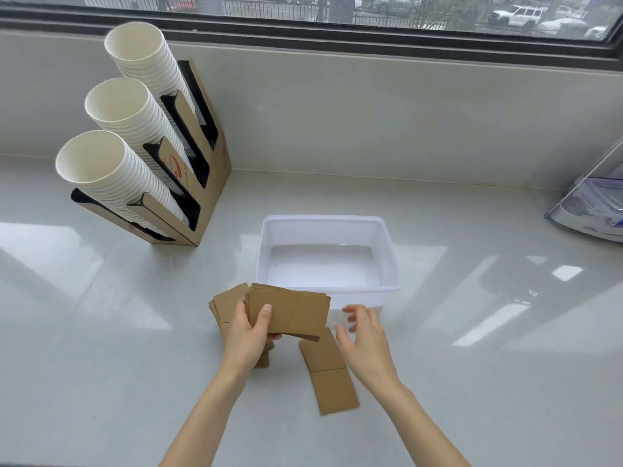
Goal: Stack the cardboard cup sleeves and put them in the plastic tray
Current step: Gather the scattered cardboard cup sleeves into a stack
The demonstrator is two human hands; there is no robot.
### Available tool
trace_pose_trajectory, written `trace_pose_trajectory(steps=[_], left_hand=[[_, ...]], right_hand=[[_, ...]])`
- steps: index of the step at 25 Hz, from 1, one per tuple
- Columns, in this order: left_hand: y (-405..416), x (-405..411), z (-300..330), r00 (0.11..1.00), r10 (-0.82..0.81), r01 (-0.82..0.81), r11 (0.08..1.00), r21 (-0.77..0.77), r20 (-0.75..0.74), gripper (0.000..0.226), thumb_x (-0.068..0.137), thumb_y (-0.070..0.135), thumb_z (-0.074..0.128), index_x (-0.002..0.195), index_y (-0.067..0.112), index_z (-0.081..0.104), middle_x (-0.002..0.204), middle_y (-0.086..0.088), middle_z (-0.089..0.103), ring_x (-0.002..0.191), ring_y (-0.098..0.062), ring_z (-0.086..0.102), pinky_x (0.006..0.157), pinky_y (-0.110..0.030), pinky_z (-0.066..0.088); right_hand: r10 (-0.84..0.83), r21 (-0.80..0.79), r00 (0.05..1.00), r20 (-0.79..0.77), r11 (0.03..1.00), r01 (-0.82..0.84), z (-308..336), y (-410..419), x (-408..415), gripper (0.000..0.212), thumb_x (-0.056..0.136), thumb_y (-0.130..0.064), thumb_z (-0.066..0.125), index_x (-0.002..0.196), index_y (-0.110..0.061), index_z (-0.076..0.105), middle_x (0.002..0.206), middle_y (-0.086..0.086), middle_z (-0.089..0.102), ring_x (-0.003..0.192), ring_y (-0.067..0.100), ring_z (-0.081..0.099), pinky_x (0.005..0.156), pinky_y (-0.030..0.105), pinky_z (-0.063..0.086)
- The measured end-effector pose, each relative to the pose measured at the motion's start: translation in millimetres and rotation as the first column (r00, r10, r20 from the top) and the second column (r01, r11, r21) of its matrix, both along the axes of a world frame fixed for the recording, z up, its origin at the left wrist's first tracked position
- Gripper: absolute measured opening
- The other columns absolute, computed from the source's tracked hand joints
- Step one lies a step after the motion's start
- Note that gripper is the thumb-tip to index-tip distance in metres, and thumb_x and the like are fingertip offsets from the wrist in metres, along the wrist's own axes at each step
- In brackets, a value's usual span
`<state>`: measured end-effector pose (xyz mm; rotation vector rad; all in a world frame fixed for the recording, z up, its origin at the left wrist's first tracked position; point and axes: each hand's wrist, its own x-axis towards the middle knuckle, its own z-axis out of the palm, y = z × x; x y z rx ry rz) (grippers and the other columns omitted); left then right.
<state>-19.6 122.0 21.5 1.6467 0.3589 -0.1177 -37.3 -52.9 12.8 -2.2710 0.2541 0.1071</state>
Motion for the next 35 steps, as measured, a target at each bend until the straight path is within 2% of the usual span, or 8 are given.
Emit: trace_pose_trajectory(steps=[3,9,14,18,21,26,30,35], left_hand=[[1.8,0.4,0.0,1.000,0.008,-0.008,1.000,-0.017,-0.002,0.015,0.091,0.021,0.046,0.106,0.021,0.044,0.090,0.013,0.056,0.051,0.007,0.062,0.071,-0.035,0.053],[2.2,0.1,-1.2,1.000,0.012,-0.012,1.000,-0.010,-0.010,0.014,0.091,0.022,0.046,0.106,0.022,0.044,0.092,0.013,0.056,0.053,0.008,0.062,0.066,-0.030,0.053],[2.8,1.4,-2.8,1.000,0.002,-0.002,1.000,-0.010,-0.014,0.016,0.091,0.022,0.046,0.107,0.021,0.044,0.092,0.013,0.055,0.052,0.008,0.062,0.067,-0.030,0.053],[3.5,2.0,-3.7,1.000,0.000,0.000,1.000,0.007,-0.013,0.014,0.091,0.024,0.045,0.106,0.023,0.043,0.092,0.014,0.054,0.052,0.004,0.064,0.059,-0.024,0.055],[3.7,1.8,-4.4,1.000,0.005,-0.005,1.000,0.025,-0.029,0.016,0.092,0.026,0.044,0.108,0.024,0.042,0.092,0.016,0.053,0.057,-0.006,0.065,0.049,-0.013,0.051],[3.0,3.4,-4.4,1.000,0.006,-0.006,1.000,0.008,-0.028,0.015,0.092,0.026,0.044,0.107,0.025,0.043,0.092,0.016,0.054,0.062,-0.009,0.065,0.060,-0.022,0.051],[-2.9,2.7,-5.5,0.999,-0.027,0.026,0.999,-0.034,-0.027,0.014,0.092,0.022,0.044,0.106,0.022,0.045,0.092,0.015,0.057,0.058,-0.001,0.066,0.067,-0.025,0.054],[-14.0,-2.6,-3.9,0.995,-0.090,0.084,0.990,-0.115,-0.050,0.011,0.092,0.018,0.043,0.101,0.020,0.049,0.096,0.006,0.061,0.071,-0.003,0.066,0.056,-0.017,0.055]], right_hand=[[0.041,-0.243,0.947,-0.319,0.962,-0.123,-19.8,7.3,-13.7,0.059,0.082,-0.046,0.055,0.125,-0.010,0.036,0.124,0.008,0.037,0.117,0.028,0.041,0.095,0.036,0.038],[-0.048,-0.353,0.922,-0.385,0.930,-0.099,-34.7,12.0,-21.3,0.061,0.075,-0.044,0.066,0.117,-0.009,0.039,0.123,0.009,0.037,0.118,0.027,0.039,0.095,0.034,0.036],[-0.016,-0.016,0.941,-0.338,1.000,0.011,-33.4,1.8,-19.6,0.019,0.083,-0.019,0.056,0.085,-0.020,0.037,0.085,-0.002,0.049,0.084,0.020,0.052,0.072,0.028,0.041],[-0.091,0.182,0.968,-0.233,0.974,0.135,-22.5,-22.2,-17.7,0.013,0.083,-0.011,0.056,0.089,-0.021,0.052,0.081,-0.005,0.055,0.068,0.006,0.052,0.052,0.008,0.038],[-0.109,0.256,0.979,-0.170,0.955,0.151,-7.7,-43.1,-16.4,0.014,0.081,-0.013,0.061,0.084,-0.027,0.062,0.080,-0.010,0.061,0.074,0.006,0.057,0.056,0.007,0.042],[-0.060,0.353,0.990,-0.124,0.930,0.101,15.5,-66.0,-16.7,0.015,0.082,-0.012,0.063,0.077,-0.026,0.065,0.084,-0.005,0.069,0.076,0.006,0.061,0.064,0.016,0.044],[-0.046,0.522,0.997,-0.068,0.850,0.074,30.5,-63.2,-7.0,0.013,0.082,-0.010,0.063,0.081,-0.022,0.067,0.084,-0.008,0.070,0.072,-0.004,0.063,0.061,0.004,0.045],[-0.049,0.455,0.998,-0.034,0.889,0.059,35.8,-35.7,10.7,0.015,0.083,-0.012,0.061,0.079,-0.026,0.064,0.089,-0.005,0.066,0.081,0.008,0.061,0.066,0.012,0.046]])
